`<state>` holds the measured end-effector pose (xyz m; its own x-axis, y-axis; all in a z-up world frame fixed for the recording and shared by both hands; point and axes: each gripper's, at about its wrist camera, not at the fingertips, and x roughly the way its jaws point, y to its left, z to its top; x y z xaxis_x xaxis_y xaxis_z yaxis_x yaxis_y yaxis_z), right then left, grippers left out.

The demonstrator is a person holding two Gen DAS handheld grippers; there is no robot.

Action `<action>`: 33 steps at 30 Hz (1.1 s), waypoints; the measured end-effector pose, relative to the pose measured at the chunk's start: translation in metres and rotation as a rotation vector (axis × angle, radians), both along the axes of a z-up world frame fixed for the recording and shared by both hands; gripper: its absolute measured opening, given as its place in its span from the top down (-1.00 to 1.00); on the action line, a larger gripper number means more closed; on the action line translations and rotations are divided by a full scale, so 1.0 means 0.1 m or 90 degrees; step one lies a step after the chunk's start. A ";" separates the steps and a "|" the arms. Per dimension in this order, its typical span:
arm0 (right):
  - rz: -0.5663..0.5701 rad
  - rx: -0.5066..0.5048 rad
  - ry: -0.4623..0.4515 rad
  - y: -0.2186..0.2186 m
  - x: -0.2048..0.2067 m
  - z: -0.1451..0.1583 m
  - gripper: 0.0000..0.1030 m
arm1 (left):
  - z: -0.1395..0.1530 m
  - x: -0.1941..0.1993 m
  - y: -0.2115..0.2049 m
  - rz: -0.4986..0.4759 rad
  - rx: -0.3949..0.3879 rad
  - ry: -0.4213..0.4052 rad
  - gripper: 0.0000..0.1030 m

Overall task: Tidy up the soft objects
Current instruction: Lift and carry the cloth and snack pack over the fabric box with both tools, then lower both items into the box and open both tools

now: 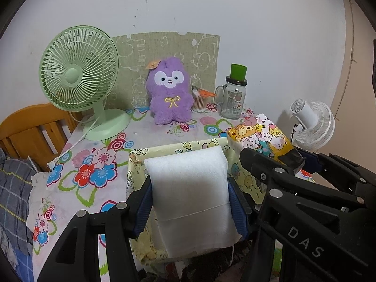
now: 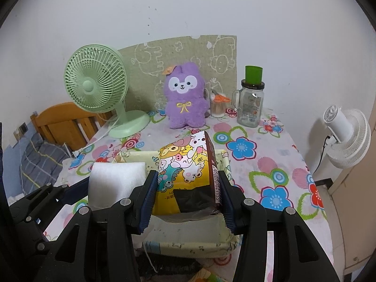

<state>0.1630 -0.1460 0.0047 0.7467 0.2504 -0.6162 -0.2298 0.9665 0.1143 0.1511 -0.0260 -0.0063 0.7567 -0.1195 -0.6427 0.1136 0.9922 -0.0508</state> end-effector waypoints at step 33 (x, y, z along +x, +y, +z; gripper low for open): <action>-0.005 -0.016 0.048 0.14 0.42 -0.32 -0.48 | -0.31 0.35 0.13 0.012 -0.007 0.081 -0.72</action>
<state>0.2048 -0.1323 -0.0271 0.6997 0.2287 -0.6768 -0.2144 0.9709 0.1065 0.1863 -0.0134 -0.0369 0.6708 -0.1133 -0.7330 0.0871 0.9935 -0.0739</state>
